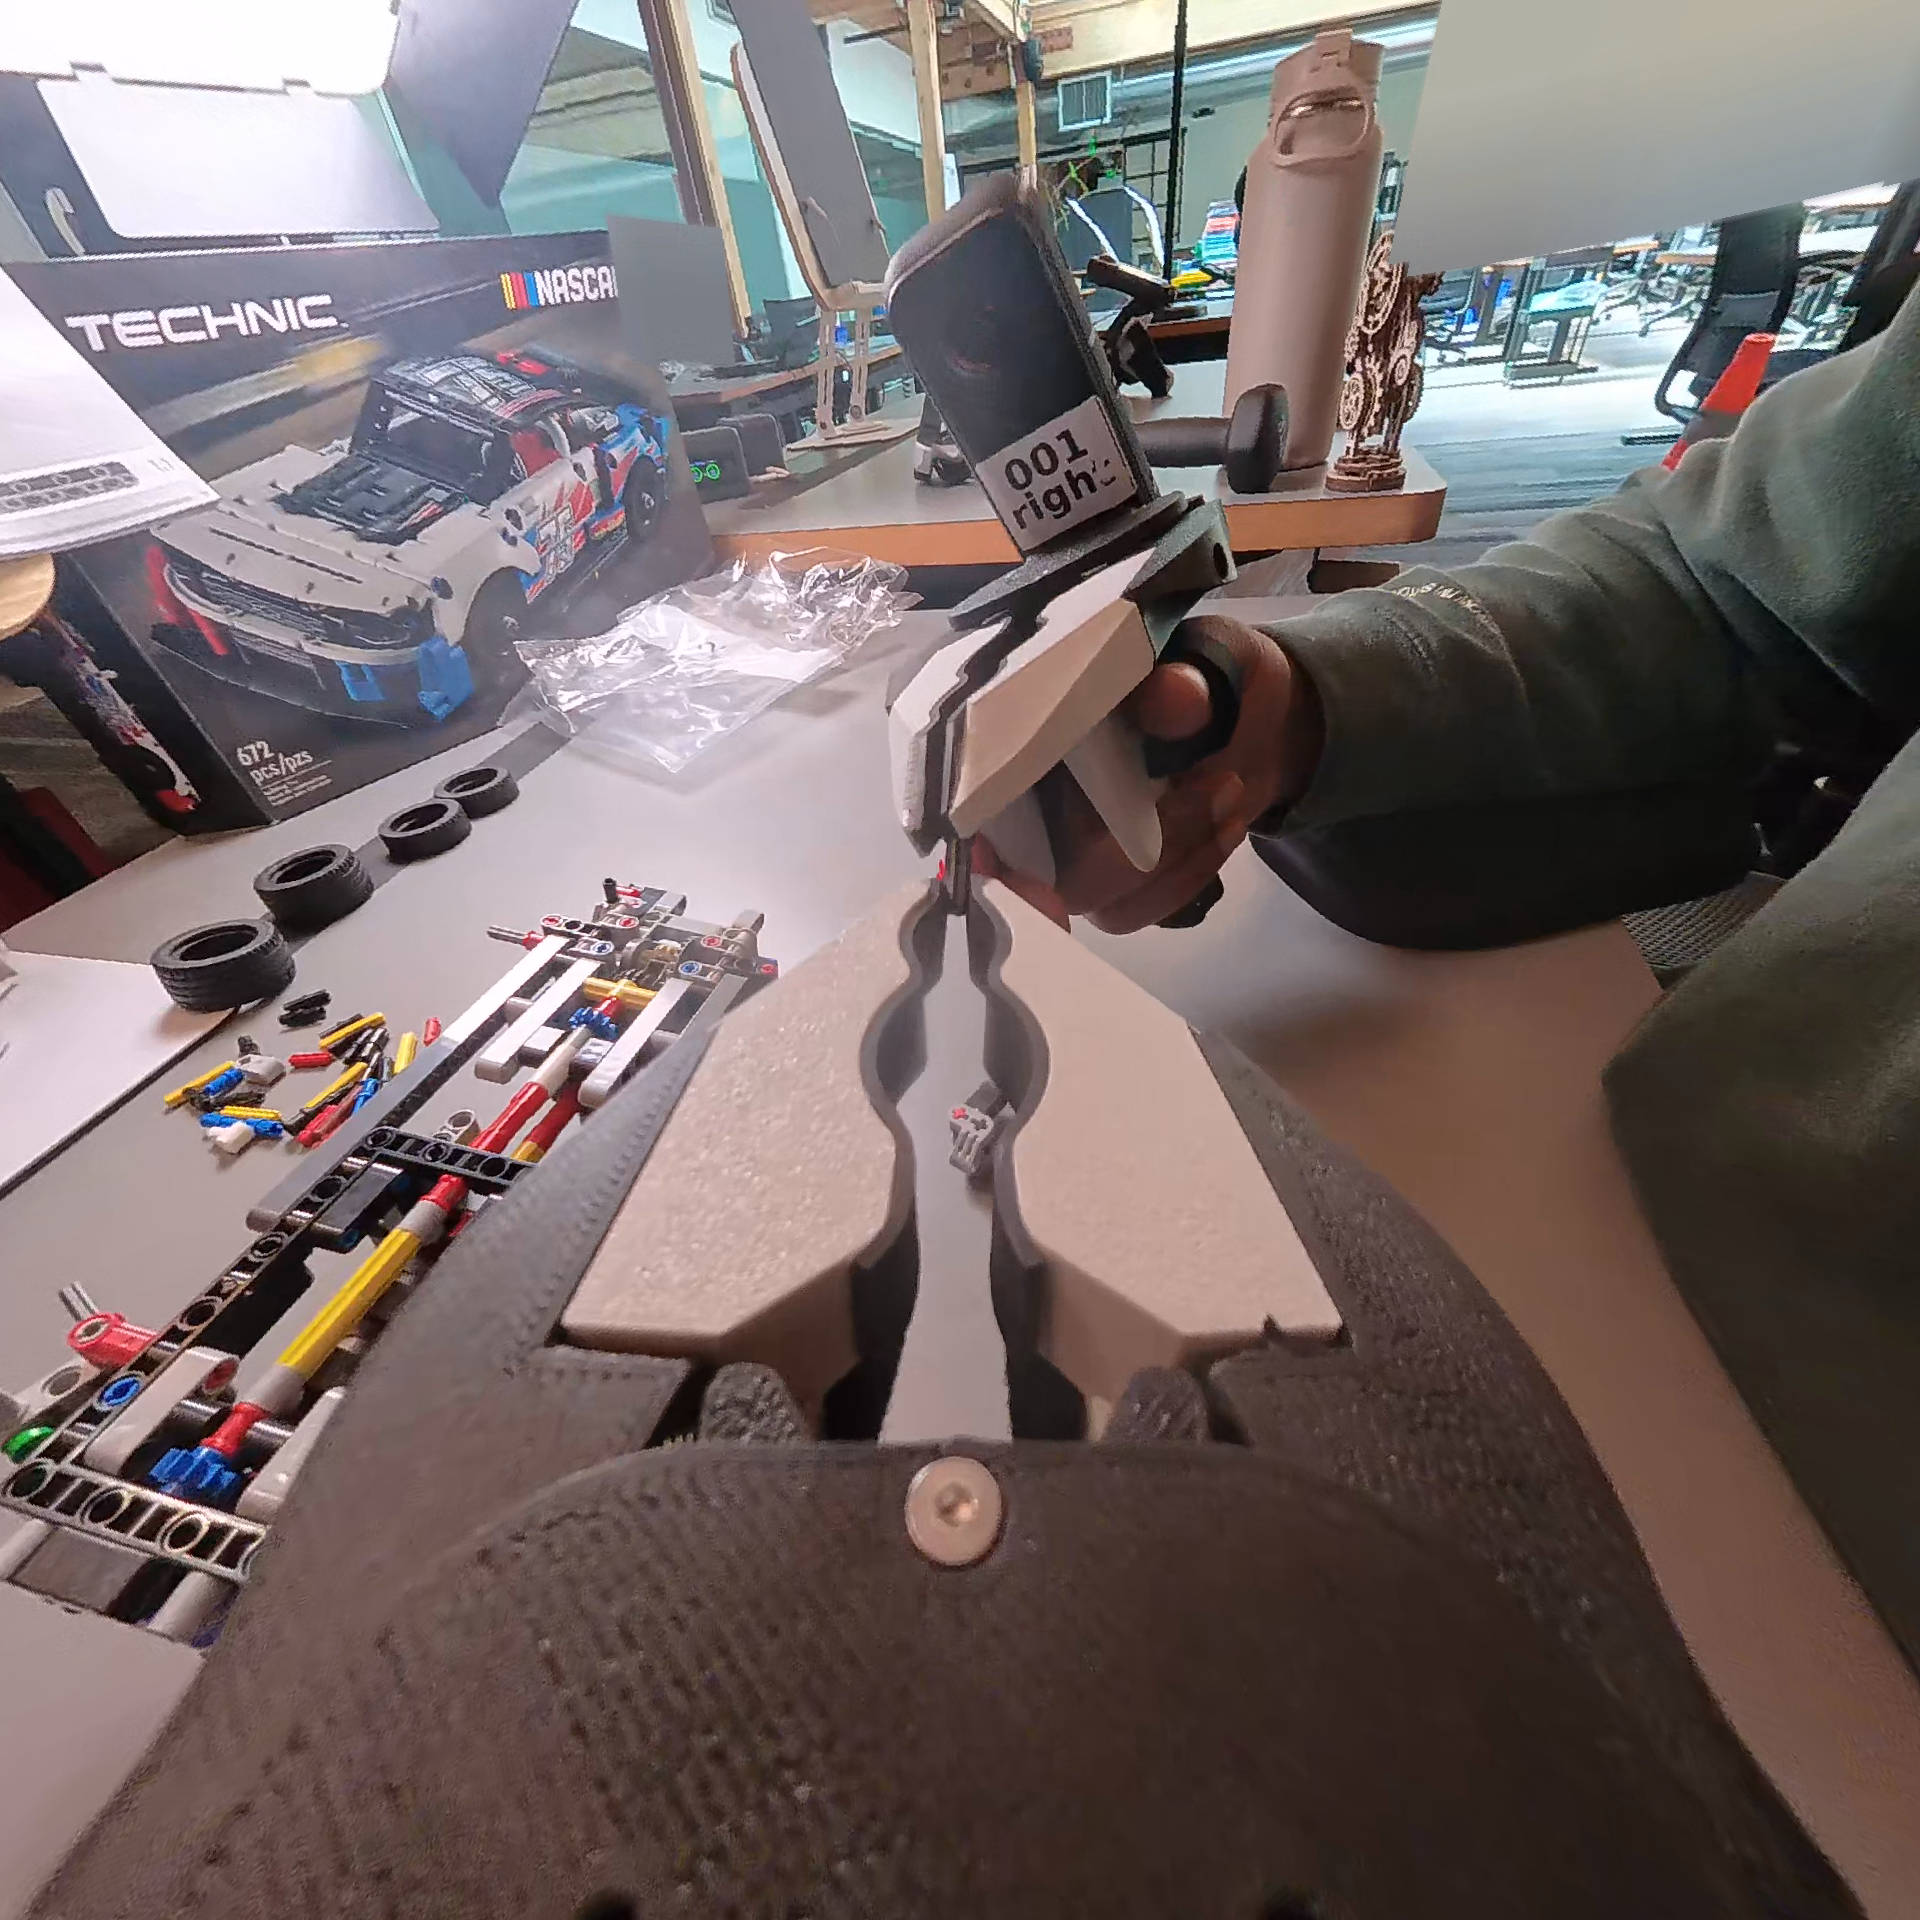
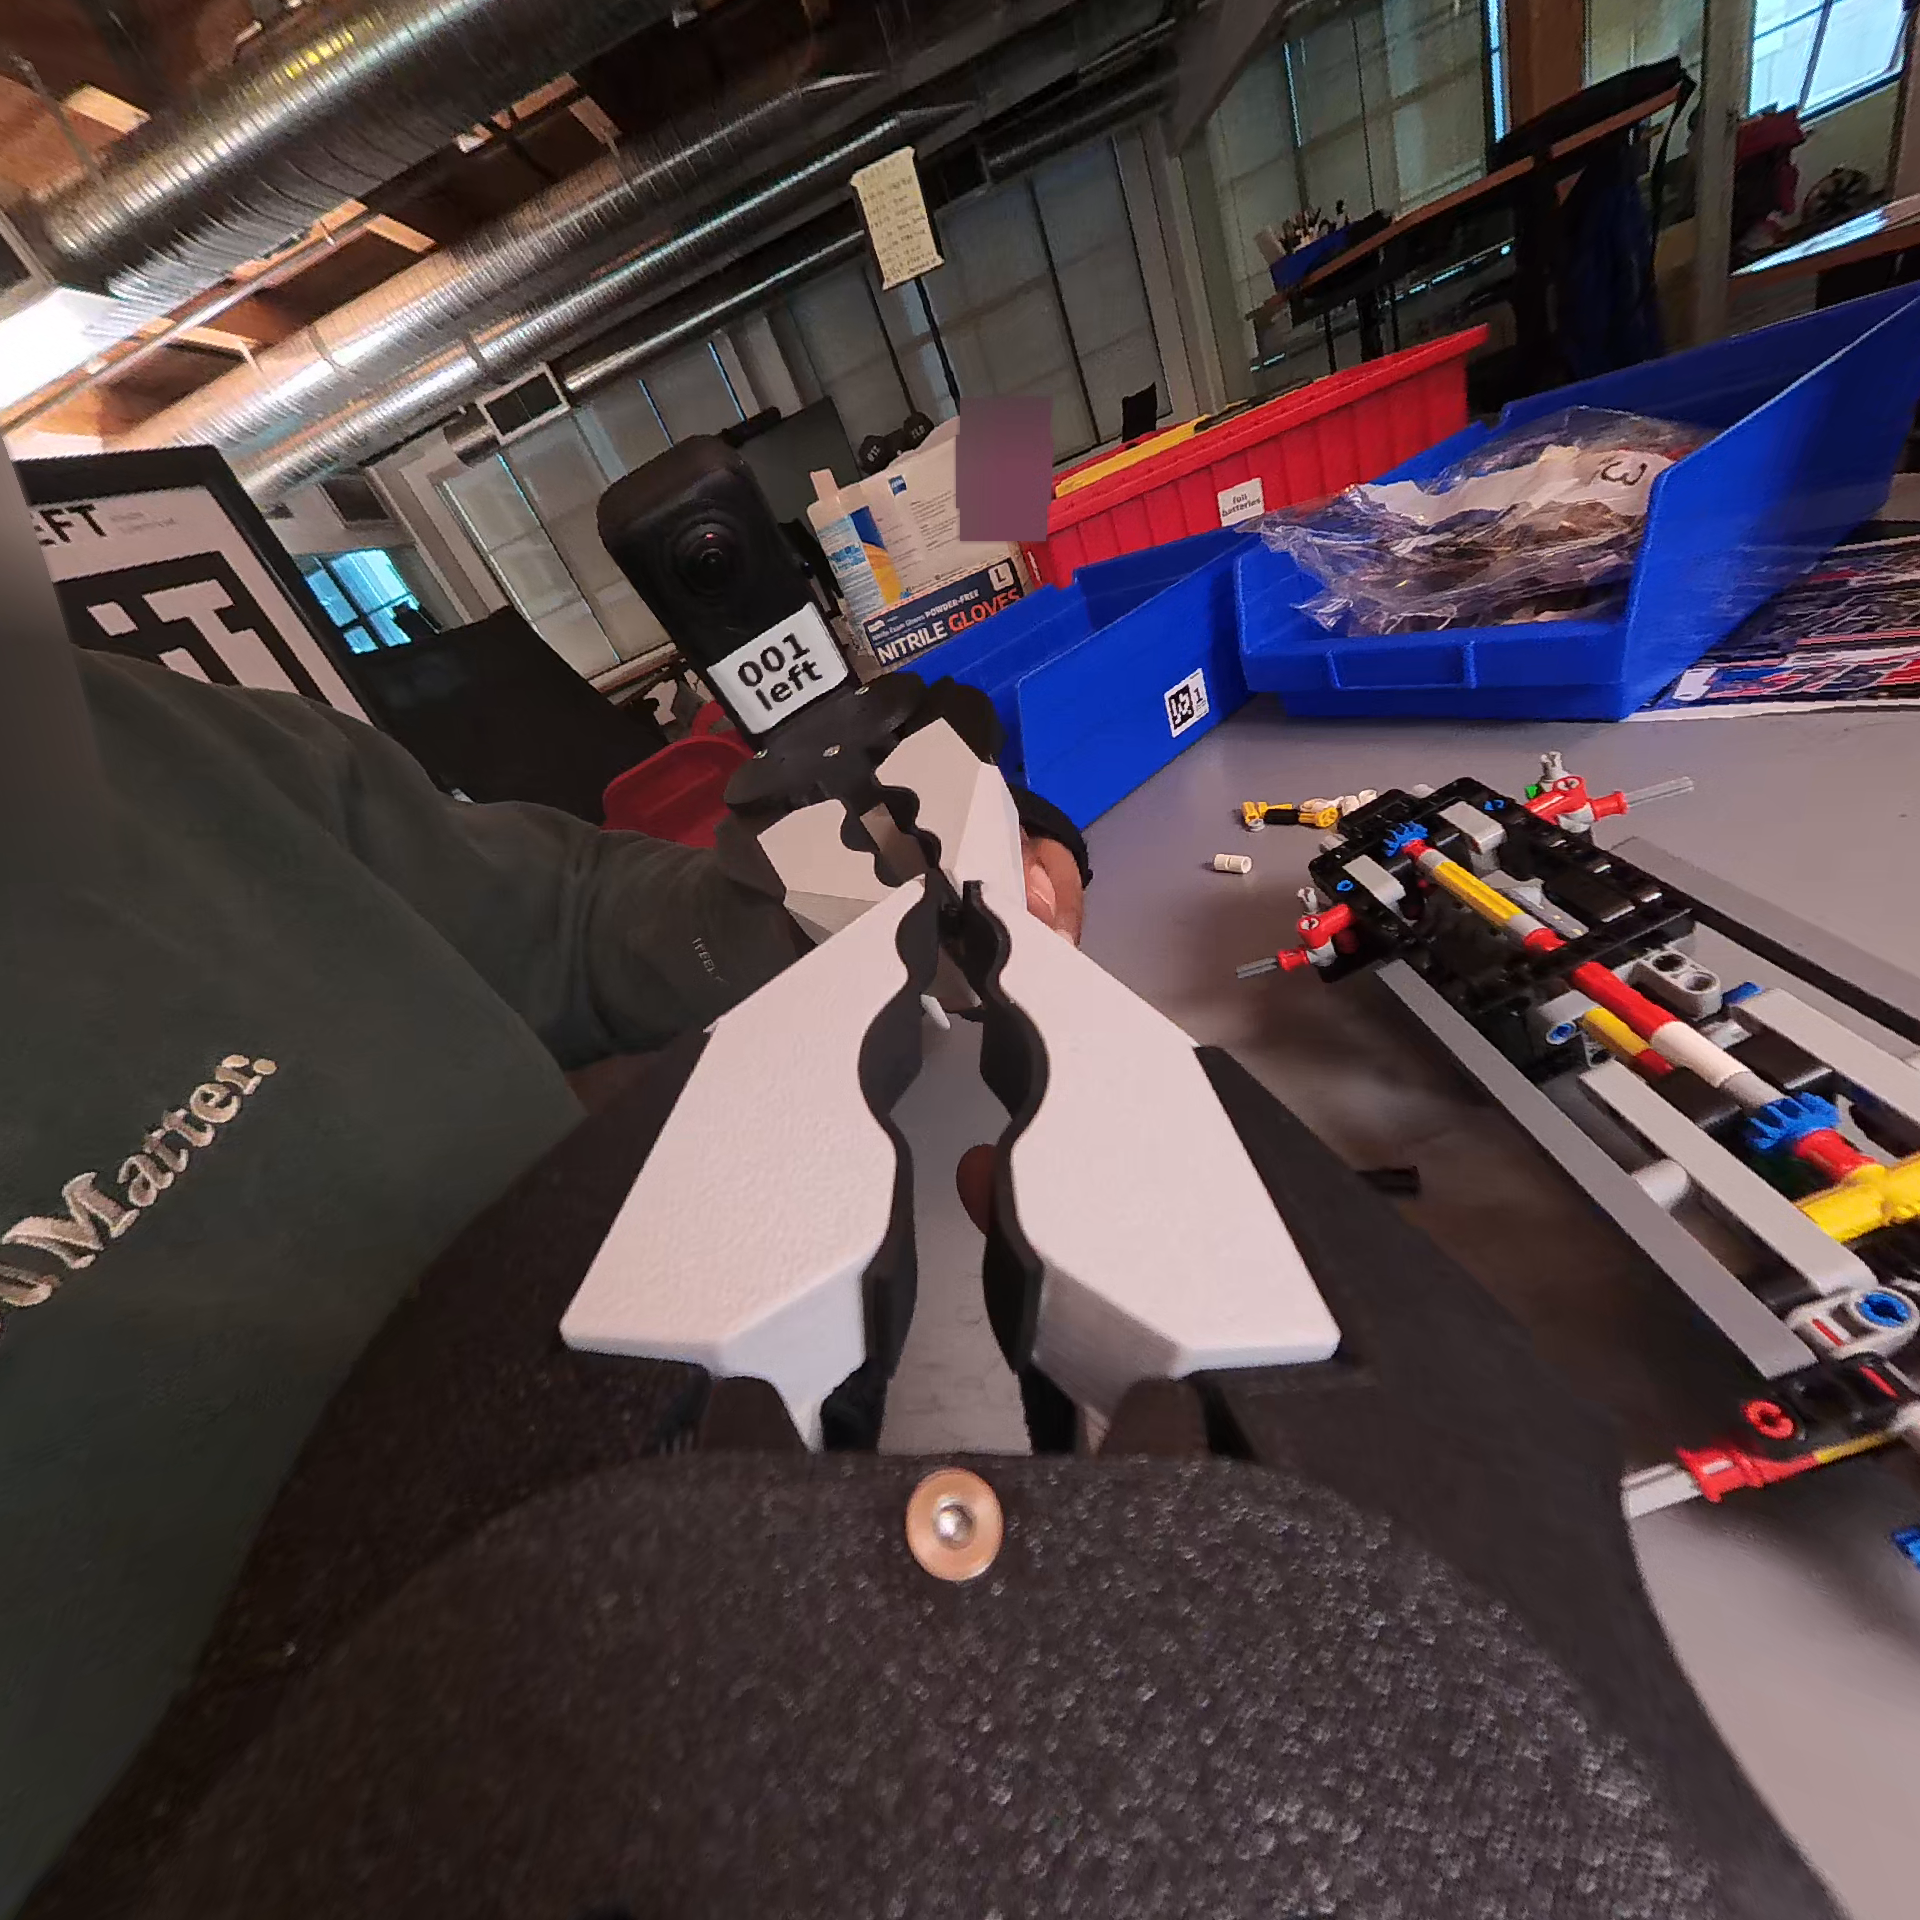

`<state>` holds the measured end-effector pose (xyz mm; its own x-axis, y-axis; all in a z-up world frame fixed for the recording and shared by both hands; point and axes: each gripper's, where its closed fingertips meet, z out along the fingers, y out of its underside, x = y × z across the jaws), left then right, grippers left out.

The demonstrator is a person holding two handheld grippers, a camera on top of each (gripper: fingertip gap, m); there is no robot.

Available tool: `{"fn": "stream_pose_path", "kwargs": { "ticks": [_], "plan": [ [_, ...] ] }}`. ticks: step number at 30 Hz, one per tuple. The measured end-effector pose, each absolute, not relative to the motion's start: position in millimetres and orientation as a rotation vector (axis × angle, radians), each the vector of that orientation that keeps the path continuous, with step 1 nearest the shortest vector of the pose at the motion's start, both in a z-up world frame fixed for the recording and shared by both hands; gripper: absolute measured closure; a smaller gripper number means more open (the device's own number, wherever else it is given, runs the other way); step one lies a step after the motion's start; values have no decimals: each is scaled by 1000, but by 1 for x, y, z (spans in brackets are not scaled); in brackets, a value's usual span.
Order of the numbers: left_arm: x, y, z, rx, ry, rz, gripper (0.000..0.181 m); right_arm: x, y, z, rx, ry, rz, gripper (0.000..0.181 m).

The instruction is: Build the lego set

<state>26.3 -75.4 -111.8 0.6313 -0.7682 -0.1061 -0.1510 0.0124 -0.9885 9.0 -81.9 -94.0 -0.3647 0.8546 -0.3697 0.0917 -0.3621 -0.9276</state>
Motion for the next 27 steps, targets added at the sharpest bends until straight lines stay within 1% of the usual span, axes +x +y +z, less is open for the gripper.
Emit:
{"fn": "stream_pose_path", "kwargs": {
  "ticks": [5, 6, 8, 11, 14, 27],
  "plan": [
    [28, -78, -112, -1514, 815, -626, 180, 11, -85, -94, -1281, -1353, 1760, 181],
    [30, -80, -113, -1511, 823, -642, 180, 13, -86, -95, -1263, -1397, 1733, 178],
    [31, -83, -113, -1506, 839, -673, 180, 16, -87, -97, -1225, -1496, 1624, 167],
    [33, -84, -114, -1505, 850, -696, 180, 21, -89, -101, -1165, -1600, 1490, 172],
    [35, -86, -116, -1509, 867, -700, 180, 21, -93, -107, -1162, -1636, 1450, 178],
    [37, -87, -124, -1532, 885, -720, 179, 24, -94, -115, -1159, -1704, 1389, 180]
  ]
}}
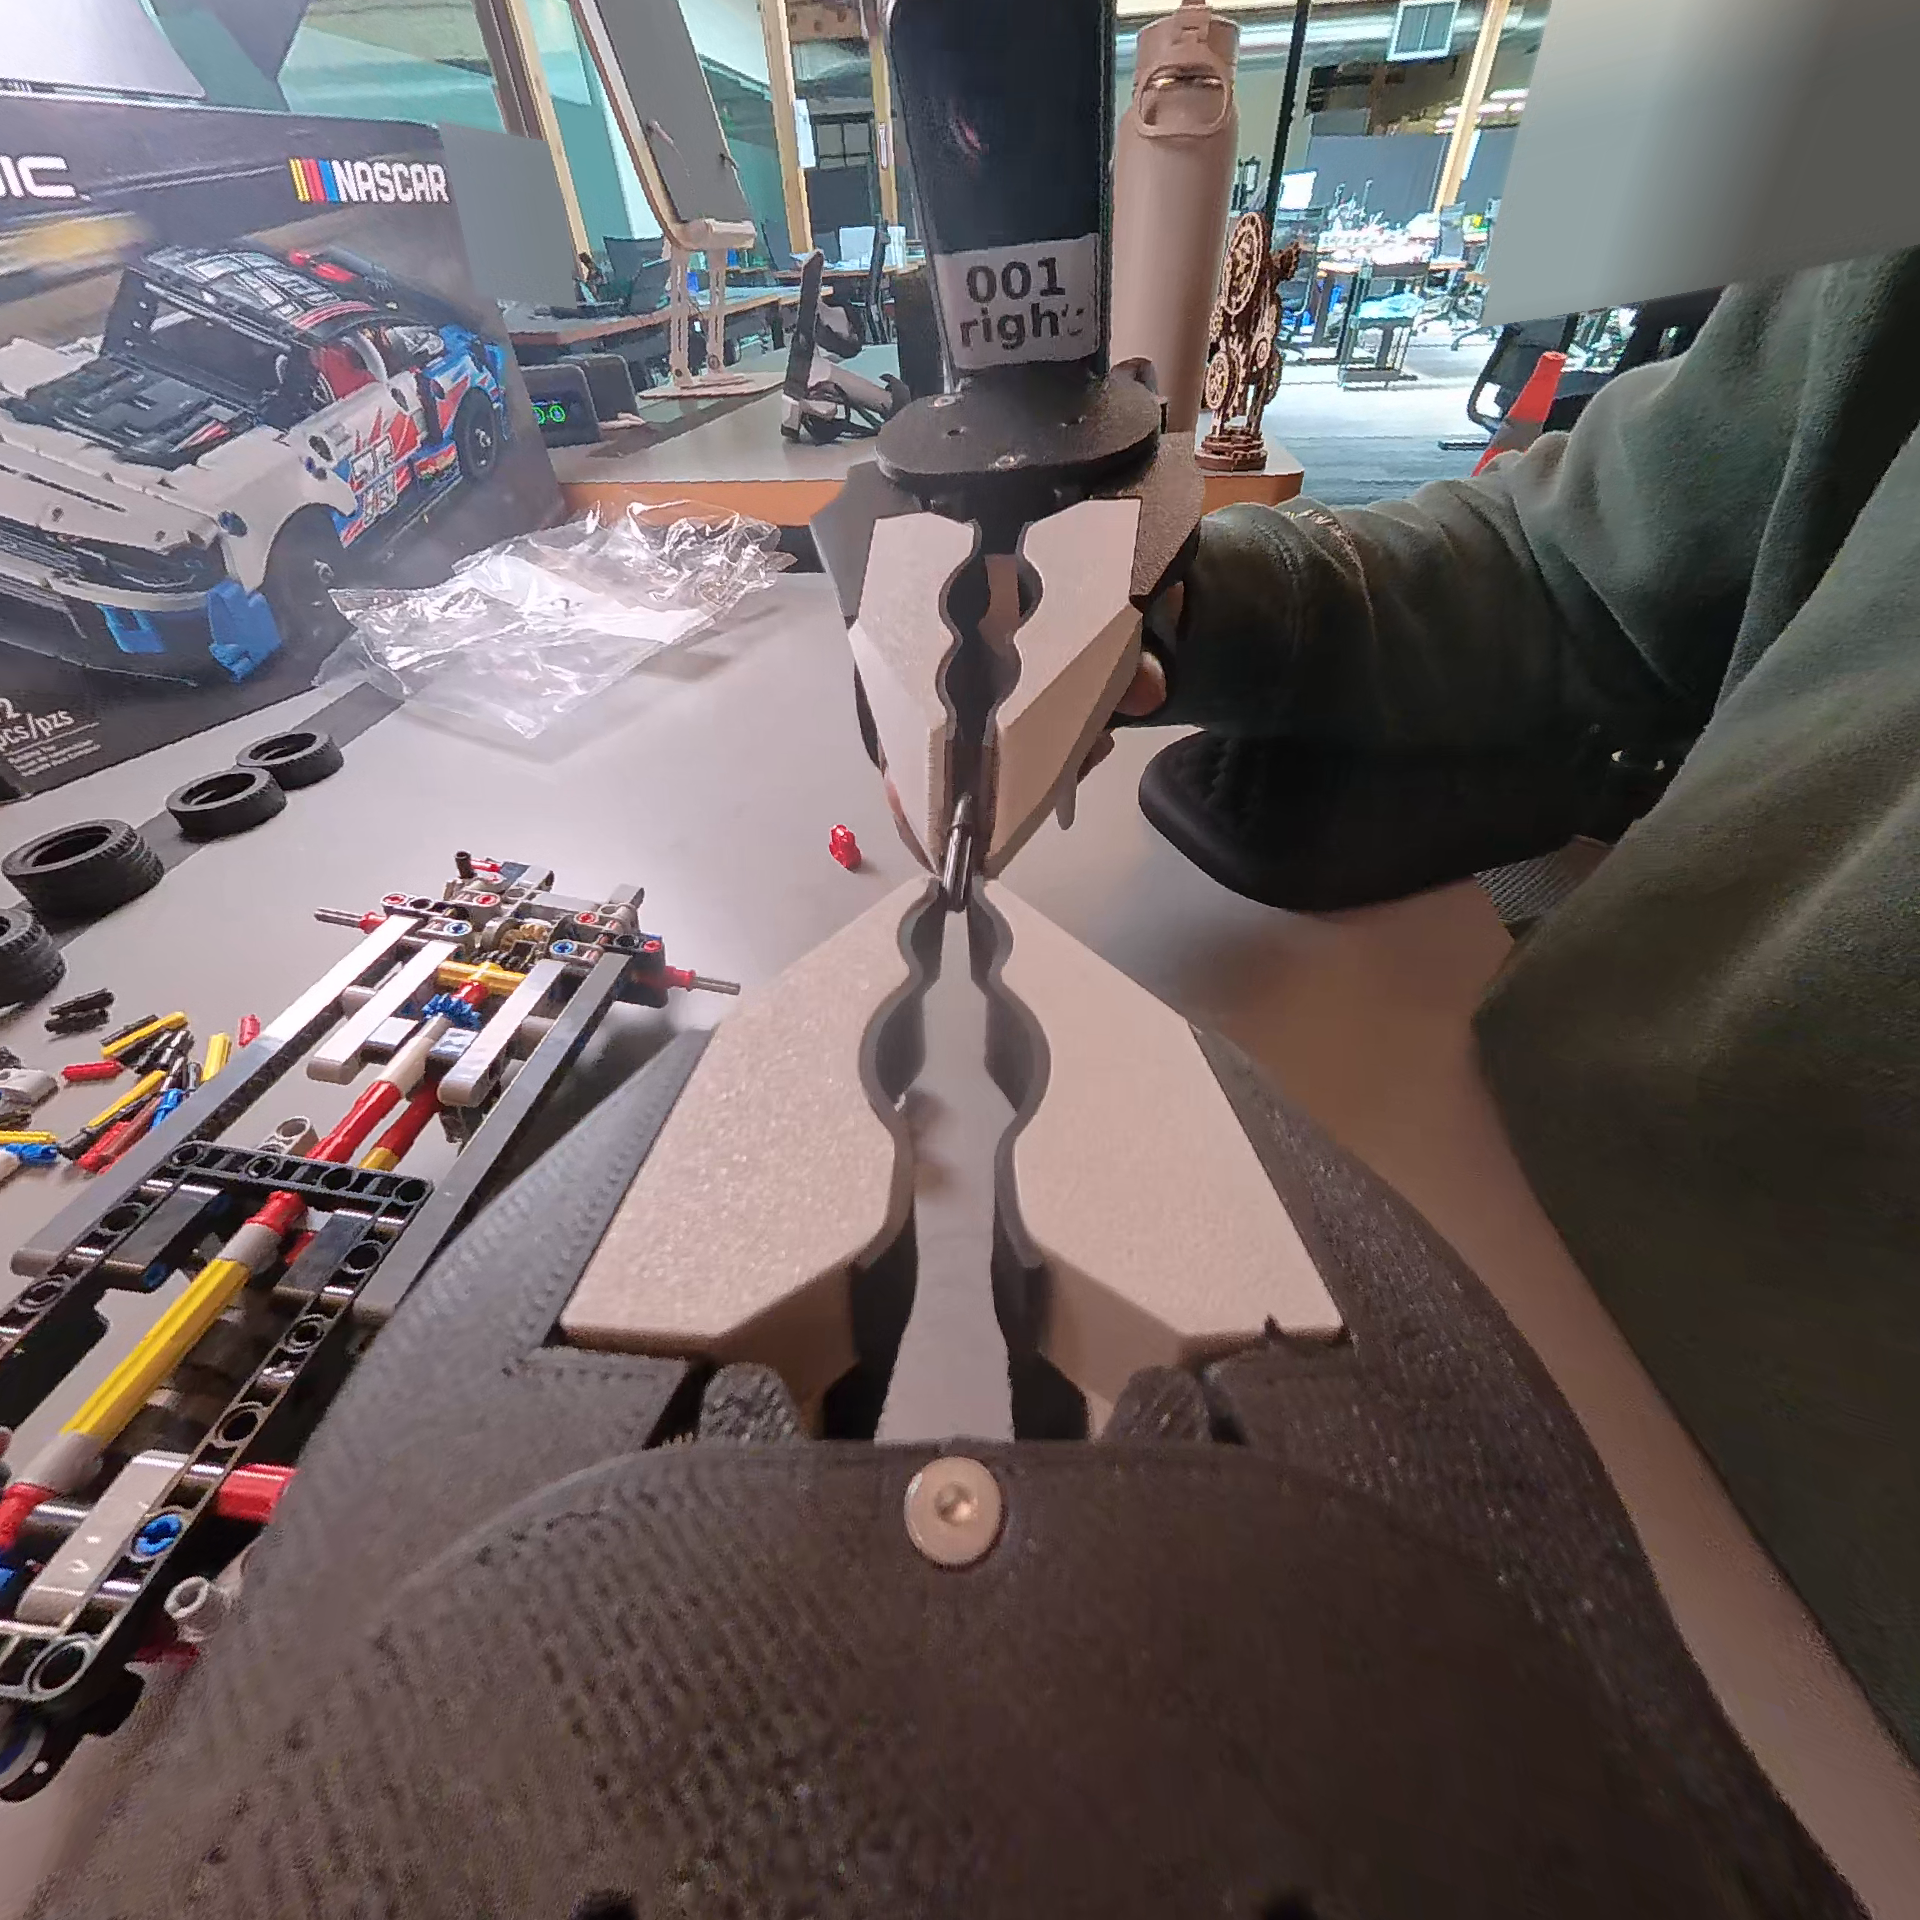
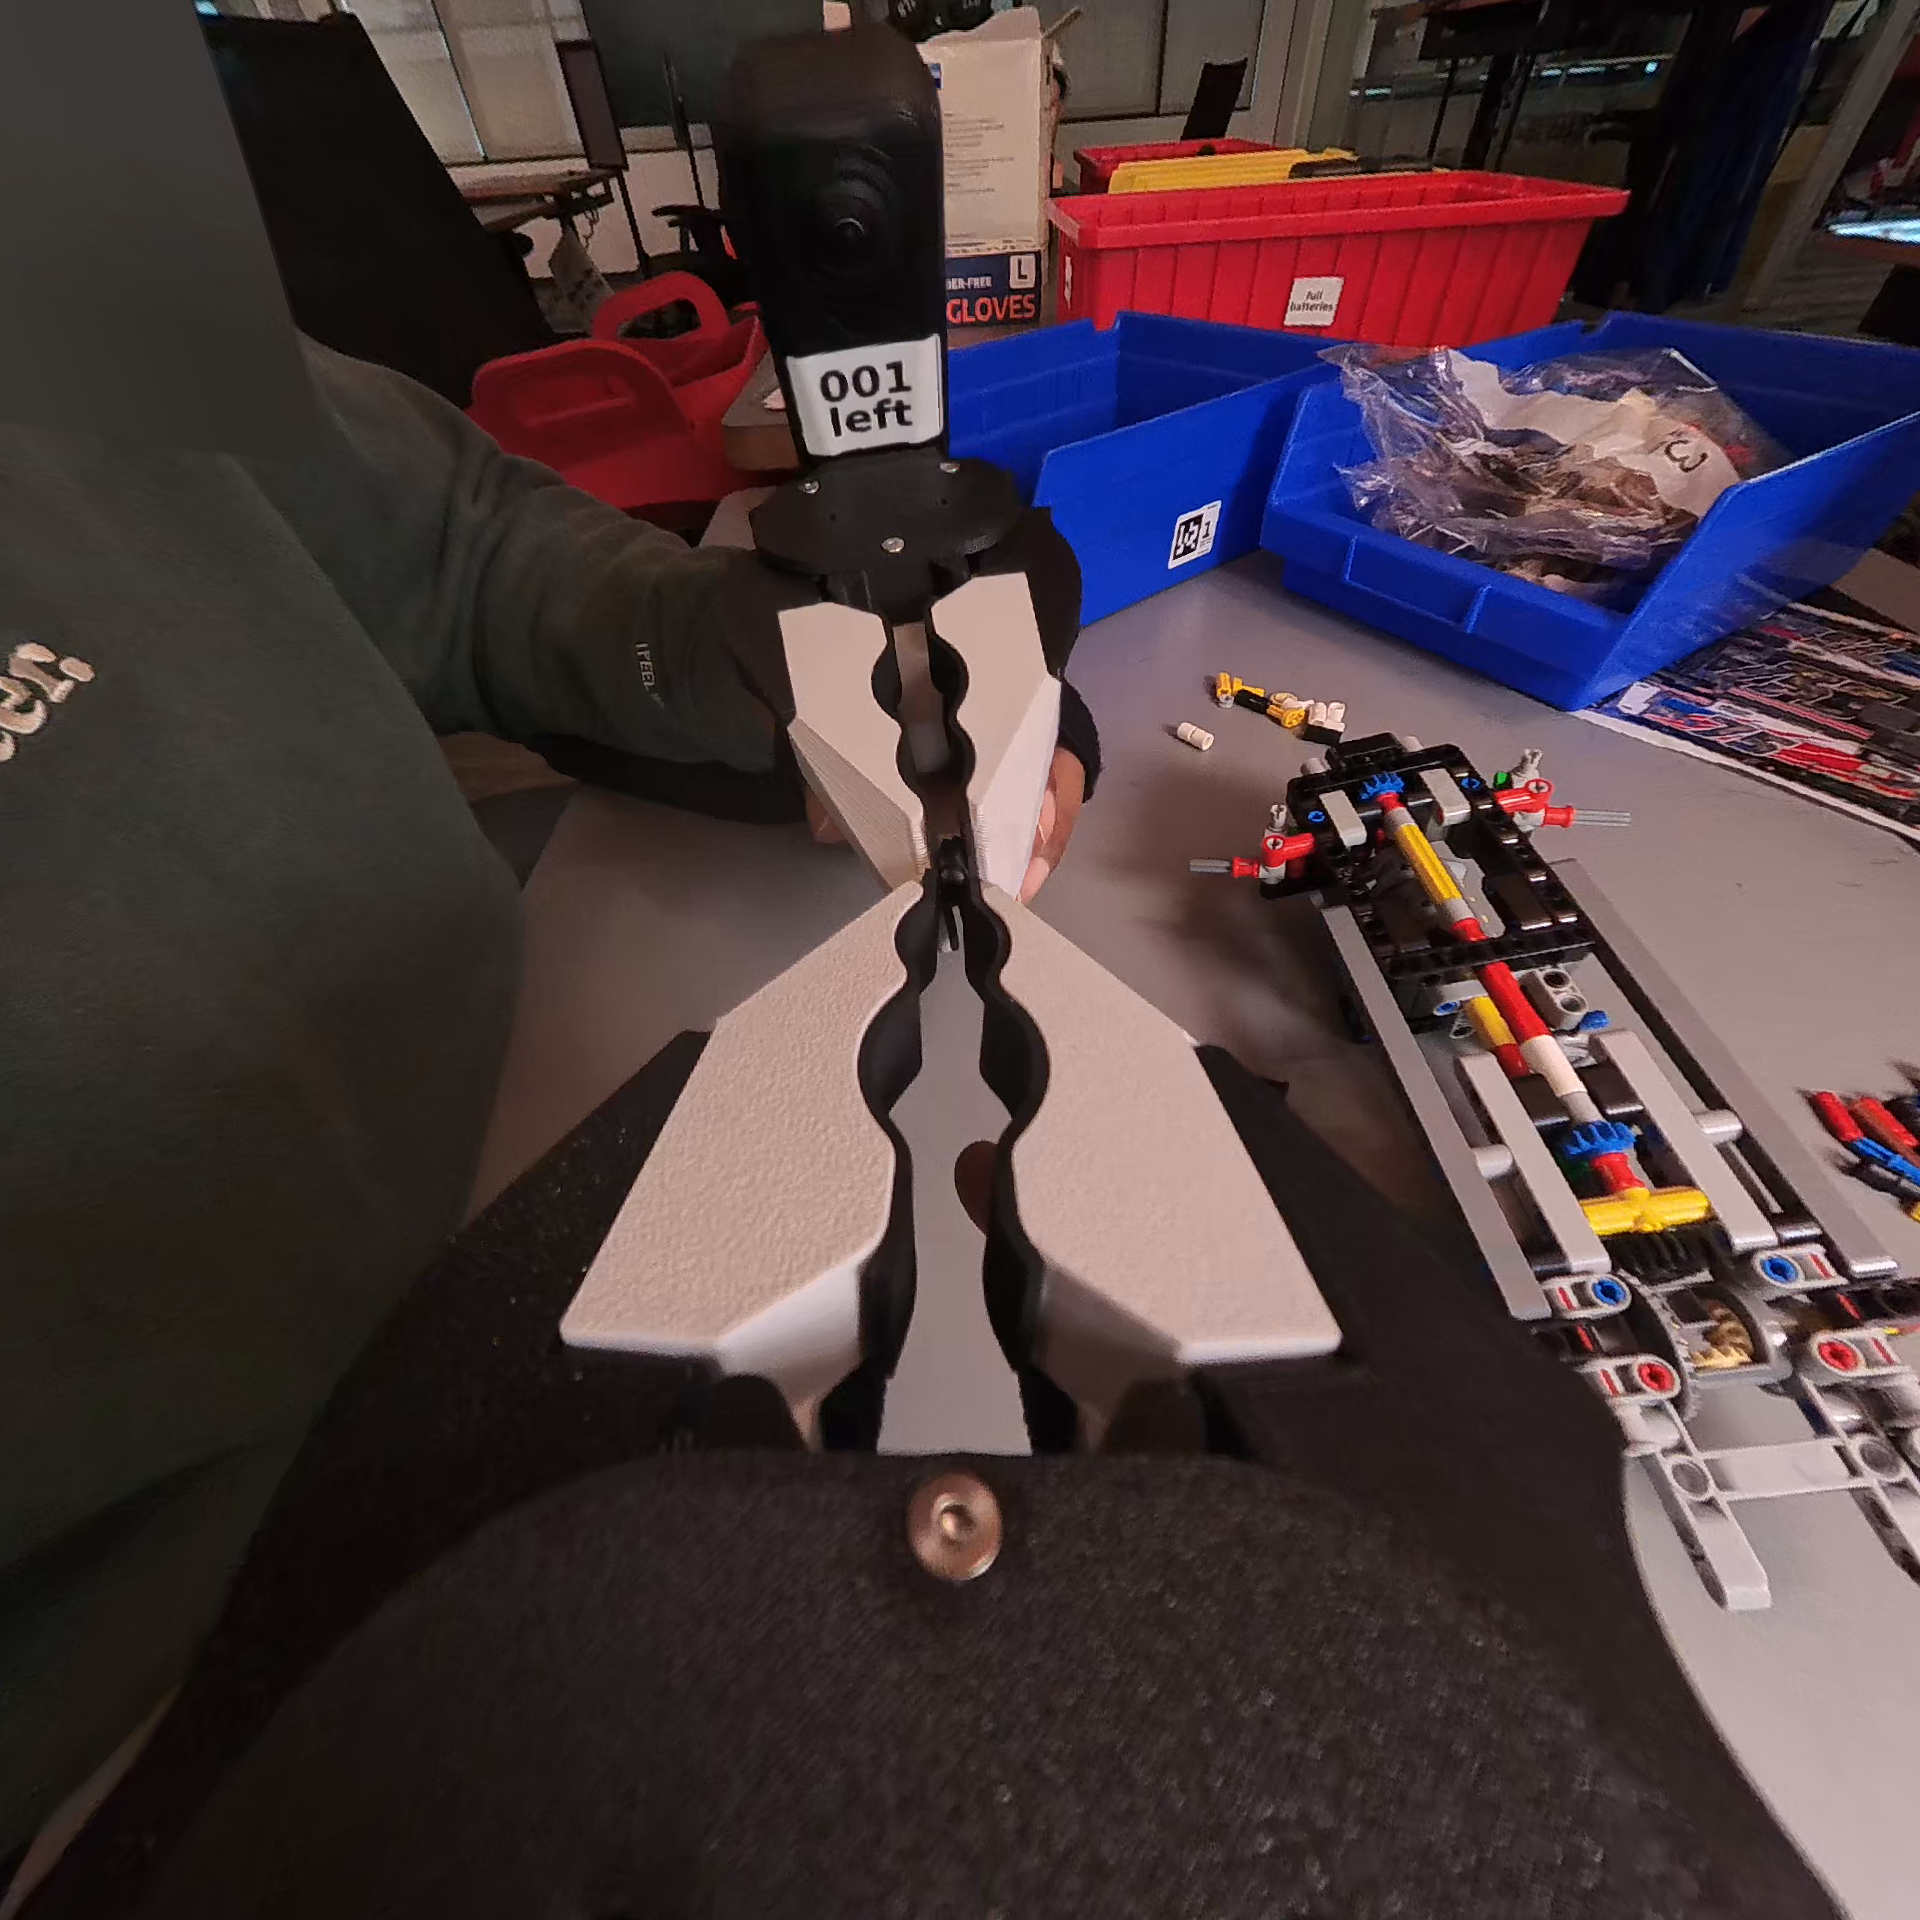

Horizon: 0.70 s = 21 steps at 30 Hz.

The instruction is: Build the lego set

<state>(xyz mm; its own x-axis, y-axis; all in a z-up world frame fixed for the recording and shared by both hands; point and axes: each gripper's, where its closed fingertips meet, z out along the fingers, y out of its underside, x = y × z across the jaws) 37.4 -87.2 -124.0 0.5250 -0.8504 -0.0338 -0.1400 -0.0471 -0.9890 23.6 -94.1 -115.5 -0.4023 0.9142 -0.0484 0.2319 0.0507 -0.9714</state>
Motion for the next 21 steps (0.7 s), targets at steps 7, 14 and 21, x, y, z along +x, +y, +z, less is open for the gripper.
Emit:
{"fn": "stream_pose_path", "kwargs": {
  "ticks": [7, 14, 21],
  "plan": [
    [27, -76, -141, -1641, 869, -691, 155, 38, -67, -115, -1216, -1690, 1289, 180],
    [23, -72, -199, -1906, 1056, -679, 145, 60, -51, -141, -1334, -1973, 977, 181],
    [31, -65, -224, -1978, 1232, -577, 143, 49, -56, -171, -1456, -2220, 775, 181]
  ]
}}
